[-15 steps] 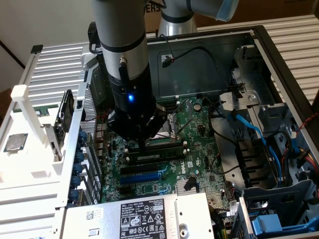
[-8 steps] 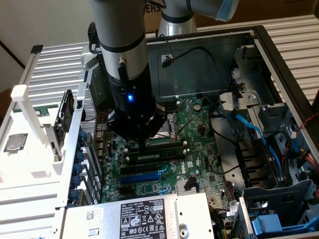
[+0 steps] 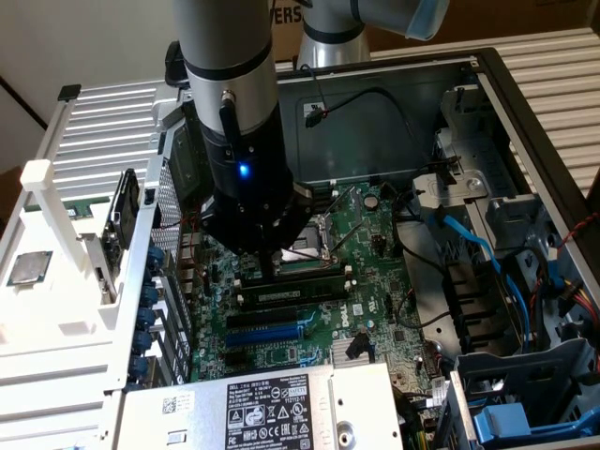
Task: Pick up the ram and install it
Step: 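Press down the ram until it locks into place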
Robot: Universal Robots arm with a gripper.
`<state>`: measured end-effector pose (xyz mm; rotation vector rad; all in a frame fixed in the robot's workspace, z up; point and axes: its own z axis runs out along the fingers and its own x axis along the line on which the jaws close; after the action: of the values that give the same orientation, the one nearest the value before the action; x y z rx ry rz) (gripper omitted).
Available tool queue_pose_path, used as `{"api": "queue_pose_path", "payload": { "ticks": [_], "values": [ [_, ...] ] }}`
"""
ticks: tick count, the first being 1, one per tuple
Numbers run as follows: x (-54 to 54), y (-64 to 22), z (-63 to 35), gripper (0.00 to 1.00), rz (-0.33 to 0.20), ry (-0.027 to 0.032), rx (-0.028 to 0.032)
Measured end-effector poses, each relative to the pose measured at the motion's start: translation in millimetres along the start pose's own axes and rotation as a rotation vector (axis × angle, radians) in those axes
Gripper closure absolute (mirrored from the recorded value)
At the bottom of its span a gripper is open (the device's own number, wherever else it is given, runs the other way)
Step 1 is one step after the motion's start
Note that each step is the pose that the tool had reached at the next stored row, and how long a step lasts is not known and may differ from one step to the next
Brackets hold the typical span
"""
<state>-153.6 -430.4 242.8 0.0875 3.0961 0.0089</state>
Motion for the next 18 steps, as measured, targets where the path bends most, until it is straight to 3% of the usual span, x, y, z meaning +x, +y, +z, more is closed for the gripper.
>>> {"api": "queue_pose_path", "payload": {
  "ticks": [18],
  "values": [
    [-17.9, 4.7, -10.0, 0.9, 0.019, -0.0006, 0.0008]
  ]
}}
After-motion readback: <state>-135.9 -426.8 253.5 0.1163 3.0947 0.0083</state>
